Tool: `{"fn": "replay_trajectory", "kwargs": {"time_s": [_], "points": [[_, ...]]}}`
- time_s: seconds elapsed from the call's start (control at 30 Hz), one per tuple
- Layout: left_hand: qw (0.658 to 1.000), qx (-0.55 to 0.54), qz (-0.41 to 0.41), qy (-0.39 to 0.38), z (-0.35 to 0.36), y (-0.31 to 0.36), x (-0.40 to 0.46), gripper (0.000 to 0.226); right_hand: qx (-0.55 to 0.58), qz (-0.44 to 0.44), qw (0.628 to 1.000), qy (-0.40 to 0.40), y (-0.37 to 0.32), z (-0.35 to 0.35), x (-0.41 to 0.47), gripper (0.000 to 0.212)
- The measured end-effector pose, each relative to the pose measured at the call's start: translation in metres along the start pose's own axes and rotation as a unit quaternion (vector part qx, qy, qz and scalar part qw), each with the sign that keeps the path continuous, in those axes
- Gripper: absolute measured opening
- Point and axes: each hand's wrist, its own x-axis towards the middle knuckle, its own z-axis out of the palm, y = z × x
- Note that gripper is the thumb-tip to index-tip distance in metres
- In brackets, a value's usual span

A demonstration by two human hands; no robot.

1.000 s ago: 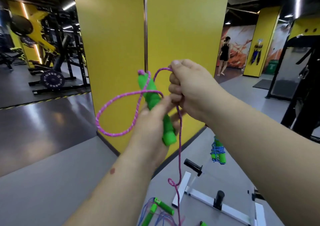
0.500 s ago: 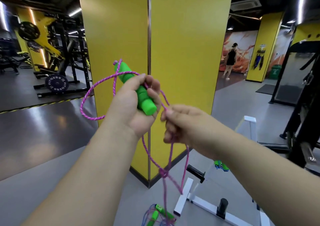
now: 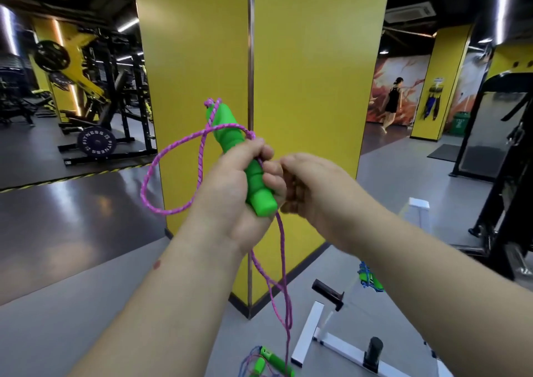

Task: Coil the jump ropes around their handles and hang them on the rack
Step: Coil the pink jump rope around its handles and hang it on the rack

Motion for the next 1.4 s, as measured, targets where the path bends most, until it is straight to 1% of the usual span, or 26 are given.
{"fn": "replay_trajectory", "kwargs": {"time_s": [0.1,0.17,0.23,0.3,0.33,0.4,0.47,0.53,0.63,0.7,0.77,0.83,0.87,0.9,0.93,0.97,1.03,1.07,1.1,1.13,1.2,1.23,1.3,1.4], "points": [[0.998,-0.061,-0.02,0.003,0.001,0.016,0.002,0.027,0.008,0.057,0.995,-0.078,0.011,-0.003,-0.018,0.019],[0.995,-0.097,-0.02,0.007,-0.003,0.019,0.002,0.023,0.007,0.081,0.99,-0.112,0.01,-0.002,-0.024,0.018],[0.993,-0.118,-0.015,0.018,-0.009,0.018,0.001,0.016,-0.034,0.08,0.992,-0.089,0.006,0.001,-0.022,0.015],[0.995,-0.084,0.003,0.053,-0.017,0.013,0.001,0.013,-0.058,0.057,0.996,-0.032,0.0,0.002,-0.015,0.011],[0.996,-0.057,0.015,0.074,-0.022,0.009,0.001,0.011,-0.044,0.044,0.998,-0.013,-0.004,0.002,-0.01,0.01],[0.994,-0.011,0.032,0.102,-0.03,-0.003,-0.002,0.01,0.001,0.019,1.0,-0.005,-0.014,0.001,-0.002,0.01],[0.995,0.019,0.032,0.096,-0.036,-0.015,-0.008,0.017,0.032,0.001,0.999,-0.015,-0.023,0.002,0.004,0.013],[0.996,0.05,0.028,0.065,-0.038,-0.026,-0.015,0.019,0.043,-0.008,0.999,-0.025,-0.028,0.005,0.009,0.017],[0.99,0.134,0.04,0.027,-0.033,-0.039,-0.02,0.019,0.028,-0.031,0.999,-0.013,-0.033,0.01,0.015,0.02],[0.981,0.188,0.05,0.02,-0.029,-0.046,-0.019,0.019,0.044,-0.058,0.997,-0.002,-0.035,0.012,0.017,0.023],[0.977,0.2,0.065,0.04,-0.026,-0.045,-0.016,0.009,0.033,-0.087,0.996,0.01,-0.035,0.011,0.018,0.023],[0.983,0.162,0.073,0.048,-0.024,-0.035,-0.009,0.008,-0.04,-0.102,0.993,0.04,-0.031,0.007,0.017,0.019],[0.988,0.132,0.07,0.04,-0.022,-0.026,-0.005,0.008,-0.055,-0.091,0.993,0.053,-0.026,0.004,0.016,0.019],[0.992,0.102,0.063,0.029,-0.018,-0.017,-0.003,0.009,-0.043,-0.063,0.996,0.054,-0.02,0.002,0.013,0.018],[0.996,0.075,0.052,0.022,-0.015,-0.008,0.0,0.014,-0.015,-0.025,0.999,0.039,-0.013,0.001,0.009,0.017],[0.998,0.051,0.04,0.018,-0.011,0.001,0.001,0.02,0.012,0.018,1.0,0.008,-0.006,0.001,0.003,0.014],[0.999,0.025,0.028,0.011,-0.004,0.017,0.004,0.024,0.024,0.095,0.993,-0.067,0.004,0.003,-0.01,0.024],[0.999,0.025,0.029,0.013,-0.002,0.023,0.005,0.023,0.02,0.107,0.99,-0.093,0.007,0.004,-0.016,0.028],[0.999,0.033,0.033,0.019,-0.002,0.026,0.006,0.021,0.012,0.1,0.99,-0.097,0.008,0.005,-0.018,0.031],[0.997,0.052,0.044,0.03,-0.005,0.025,0.006,0.018,0.003,0.075,0.994,-0.082,0.007,0.005,-0.018,0.031],[0.991,0.1,0.072,0.05,-0.012,0.016,0.005,0.006,0.005,0.014,1.0,-0.025,-0.001,0.006,-0.011,0.032],[0.989,0.114,0.078,0.05,-0.015,0.008,0.002,0.009,0.016,-0.008,1.0,-0.005,-0.007,0.008,-0.007,0.032],[0.988,0.126,0.078,0.047,-0.019,-0.009,-0.005,0.021,0.024,-0.035,0.999,0.017,-0.018,0.01,0.002,0.031],[0.979,0.166,0.094,0.069,-0.021,-0.027,-0.016,0.013,0.016,-0.055,0.998,0.037,-0.028,0.015,0.01,0.029]]}}
